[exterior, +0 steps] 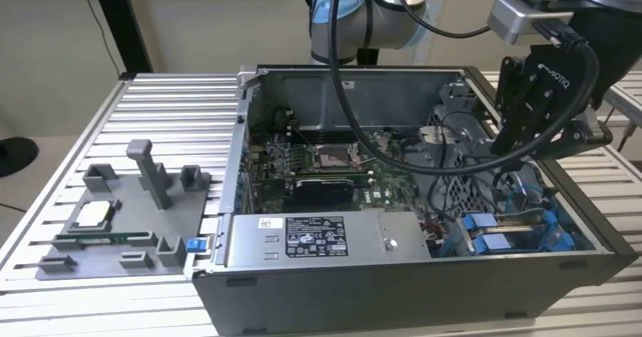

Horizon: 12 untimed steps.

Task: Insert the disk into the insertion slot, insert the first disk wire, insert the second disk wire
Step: 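Insert the first disk wire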

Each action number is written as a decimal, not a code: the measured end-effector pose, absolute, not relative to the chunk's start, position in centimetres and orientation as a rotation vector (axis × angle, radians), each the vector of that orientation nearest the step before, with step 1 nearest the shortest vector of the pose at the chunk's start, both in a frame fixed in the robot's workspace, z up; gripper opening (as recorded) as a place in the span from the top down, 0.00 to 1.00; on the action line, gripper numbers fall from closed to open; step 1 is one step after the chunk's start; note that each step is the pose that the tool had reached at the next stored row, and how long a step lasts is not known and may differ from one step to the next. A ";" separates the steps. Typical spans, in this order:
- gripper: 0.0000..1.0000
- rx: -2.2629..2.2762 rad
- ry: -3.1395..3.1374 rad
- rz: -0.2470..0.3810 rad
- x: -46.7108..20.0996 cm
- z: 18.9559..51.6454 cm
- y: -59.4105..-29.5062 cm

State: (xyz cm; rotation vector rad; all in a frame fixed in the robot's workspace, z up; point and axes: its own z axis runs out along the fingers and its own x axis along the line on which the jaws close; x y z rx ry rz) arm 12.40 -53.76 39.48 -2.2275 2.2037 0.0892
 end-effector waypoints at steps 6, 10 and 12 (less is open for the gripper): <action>0.00 -2.249 2.217 0.053 12.4 39.5 -53.8; 0.00 -2.260 2.214 0.035 12.4 39.5 -53.8; 0.00 -2.262 2.205 0.027 12.4 39.5 -53.8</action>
